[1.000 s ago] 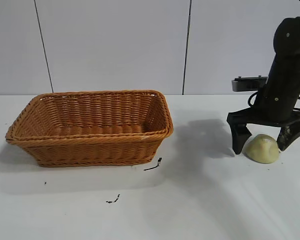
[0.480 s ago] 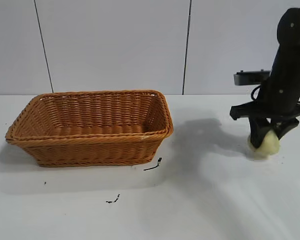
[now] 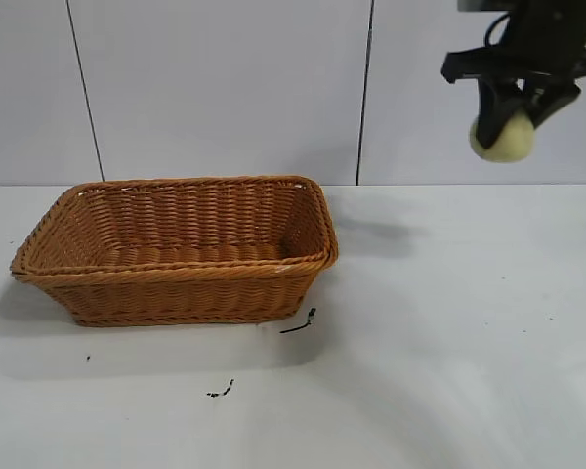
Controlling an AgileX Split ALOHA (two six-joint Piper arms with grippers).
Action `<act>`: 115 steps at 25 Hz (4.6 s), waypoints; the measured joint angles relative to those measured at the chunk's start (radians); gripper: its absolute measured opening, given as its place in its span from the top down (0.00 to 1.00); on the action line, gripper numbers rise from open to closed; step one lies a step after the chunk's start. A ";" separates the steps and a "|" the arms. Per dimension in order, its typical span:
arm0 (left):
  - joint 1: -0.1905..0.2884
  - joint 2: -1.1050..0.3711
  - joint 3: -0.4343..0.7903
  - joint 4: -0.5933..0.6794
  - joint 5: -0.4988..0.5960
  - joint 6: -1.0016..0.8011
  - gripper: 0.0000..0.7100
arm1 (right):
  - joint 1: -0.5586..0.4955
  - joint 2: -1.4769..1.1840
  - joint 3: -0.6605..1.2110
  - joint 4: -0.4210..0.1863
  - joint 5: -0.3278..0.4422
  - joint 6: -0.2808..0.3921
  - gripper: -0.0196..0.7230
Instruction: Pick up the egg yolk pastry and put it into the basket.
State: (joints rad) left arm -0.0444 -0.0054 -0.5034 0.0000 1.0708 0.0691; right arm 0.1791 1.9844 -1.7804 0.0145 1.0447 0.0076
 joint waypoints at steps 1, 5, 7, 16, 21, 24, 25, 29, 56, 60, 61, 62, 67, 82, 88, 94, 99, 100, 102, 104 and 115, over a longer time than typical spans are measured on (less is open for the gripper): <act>0.000 0.000 0.000 0.000 0.000 0.000 0.02 | 0.031 0.015 -0.042 0.000 0.007 0.004 0.66; 0.000 0.000 0.000 0.000 0.000 0.000 0.02 | 0.156 0.106 -0.224 0.001 0.035 0.016 0.66; 0.000 0.000 0.000 0.000 0.000 0.000 0.02 | 0.225 0.168 -0.309 0.002 0.037 0.019 0.66; 0.000 0.000 0.000 0.000 0.000 0.000 0.02 | 0.448 0.397 -0.513 0.009 0.003 0.030 0.67; 0.000 0.000 0.000 0.000 0.000 0.000 0.02 | 0.478 0.505 -0.513 0.012 -0.030 0.030 0.67; 0.000 0.000 0.000 0.000 0.000 0.000 0.02 | 0.478 0.536 -0.513 0.014 -0.032 0.030 0.66; 0.000 0.000 0.000 0.000 0.000 0.000 0.02 | 0.478 0.539 -0.513 0.014 -0.033 0.030 0.65; 0.000 0.000 0.000 0.000 0.000 0.000 0.02 | 0.478 0.536 -0.532 0.012 -0.035 0.030 0.36; 0.000 0.000 0.000 0.000 0.000 0.000 0.02 | 0.041 0.453 -0.703 0.003 0.168 0.030 0.04; 0.000 0.000 0.000 0.000 0.000 0.000 0.02 | -0.055 0.448 -0.703 0.003 0.168 0.030 0.04; 0.000 0.000 0.000 0.000 0.000 0.000 0.02 | -0.074 0.445 -0.703 0.003 0.168 0.030 0.04; 0.000 0.000 0.000 0.000 0.000 0.000 0.02 | -0.092 0.438 -0.703 0.003 0.168 0.030 0.04; 0.000 0.000 0.000 0.000 0.000 0.000 0.02 | -0.138 0.368 -0.652 -0.002 0.169 0.027 0.04; 0.000 0.000 0.000 0.000 0.000 0.000 0.02 | -0.144 -0.275 0.109 -0.004 0.166 -0.001 0.04; 0.000 0.000 0.000 0.000 0.000 0.000 0.02 | -0.144 -0.679 0.524 0.006 0.167 -0.001 0.04; 0.000 0.000 0.000 0.000 0.000 0.000 0.02 | -0.144 -1.100 0.905 0.003 0.149 0.009 0.04; 0.000 0.000 0.000 0.000 0.000 0.000 0.02 | -0.144 -1.469 1.152 0.002 0.015 0.011 0.04; 0.000 0.000 0.000 0.000 0.000 0.000 0.02 | -0.144 -1.527 1.192 0.001 -0.005 0.011 0.04; 0.000 0.000 0.000 0.000 0.000 0.000 0.02 | -0.144 -1.655 1.253 0.000 -0.023 0.007 0.04; 0.000 0.000 0.000 0.000 0.000 0.000 0.02 | -0.144 -1.750 1.286 -0.001 -0.011 0.003 0.04; 0.000 0.000 0.000 0.000 0.000 0.000 0.02 | -0.144 -1.989 1.291 -0.001 -0.014 -0.001 0.04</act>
State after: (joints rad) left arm -0.0444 -0.0054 -0.5034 0.0000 1.0708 0.0691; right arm 0.0347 -0.0048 -0.4890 0.0136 1.0307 0.0068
